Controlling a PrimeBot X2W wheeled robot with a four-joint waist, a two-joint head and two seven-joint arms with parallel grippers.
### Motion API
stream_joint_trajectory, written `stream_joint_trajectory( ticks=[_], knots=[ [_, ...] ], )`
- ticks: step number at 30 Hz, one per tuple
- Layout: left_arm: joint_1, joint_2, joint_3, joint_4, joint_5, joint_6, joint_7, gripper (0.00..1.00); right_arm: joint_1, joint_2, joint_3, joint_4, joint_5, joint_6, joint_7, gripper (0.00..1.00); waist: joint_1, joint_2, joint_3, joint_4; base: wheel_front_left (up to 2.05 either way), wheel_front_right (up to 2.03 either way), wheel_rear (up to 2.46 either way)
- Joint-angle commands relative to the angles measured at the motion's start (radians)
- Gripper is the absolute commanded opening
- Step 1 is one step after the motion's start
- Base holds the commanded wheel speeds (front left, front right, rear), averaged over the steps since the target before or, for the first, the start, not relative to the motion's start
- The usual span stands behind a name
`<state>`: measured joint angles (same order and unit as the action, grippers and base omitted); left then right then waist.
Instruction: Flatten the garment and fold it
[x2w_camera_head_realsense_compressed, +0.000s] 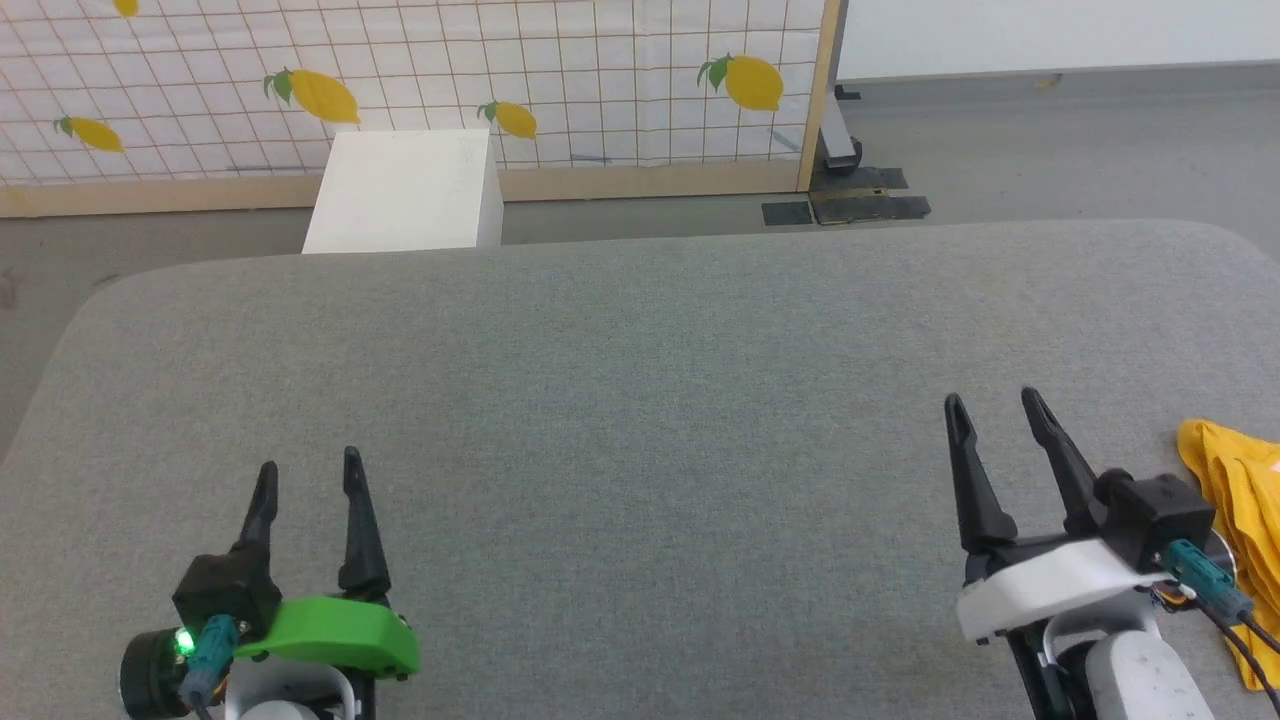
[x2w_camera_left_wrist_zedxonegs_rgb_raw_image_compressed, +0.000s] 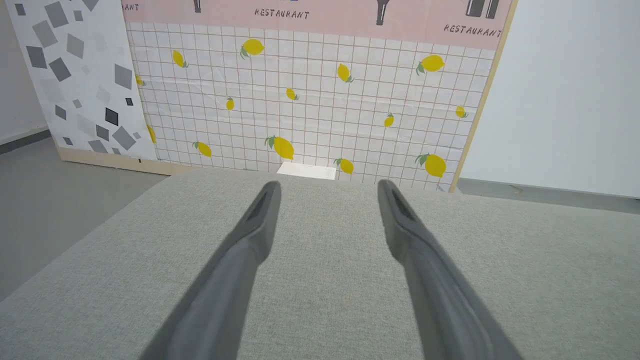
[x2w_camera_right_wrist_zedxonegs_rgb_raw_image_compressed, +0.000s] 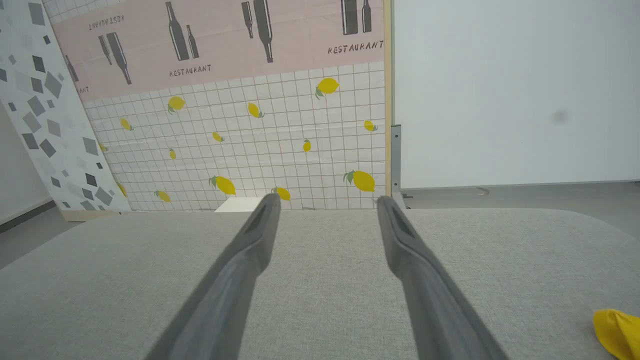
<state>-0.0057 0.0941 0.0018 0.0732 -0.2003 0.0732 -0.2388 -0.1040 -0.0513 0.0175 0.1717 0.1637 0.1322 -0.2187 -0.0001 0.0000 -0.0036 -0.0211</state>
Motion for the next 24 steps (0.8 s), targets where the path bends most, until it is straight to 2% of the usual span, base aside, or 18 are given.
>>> stream_joint_trajectory(
  ticks=[1, 7, 24],
  knots=[
    [0.013, -0.002, -0.008, 0.006, 0.01, 0.009, 0.001, 1.0, 0.023, 0.001, -0.009, 0.001, -0.007, -0.002, 0.006, 1.0, 0.0001, 0.0, -0.003, -0.002, 0.0, 0.0, 0.0],
    [0.035, -0.013, -0.039, 0.025, -0.002, 0.004, 0.006, 1.0, 0.053, 0.001, -0.039, 0.003, 0.004, -0.002, 0.019, 1.0, 0.0001, 0.0, -0.008, -0.005, 0.0, 0.0, 0.0],
    [0.041, -0.013, -0.07, 0.041, -0.012, 0.001, 0.009, 1.0, 0.059, 0.001, -0.027, 0.011, 0.012, -0.002, 0.03, 1.0, 0.0001, 0.0, 0.0, 0.0, 0.0, 0.0, 0.0]
  ],
)
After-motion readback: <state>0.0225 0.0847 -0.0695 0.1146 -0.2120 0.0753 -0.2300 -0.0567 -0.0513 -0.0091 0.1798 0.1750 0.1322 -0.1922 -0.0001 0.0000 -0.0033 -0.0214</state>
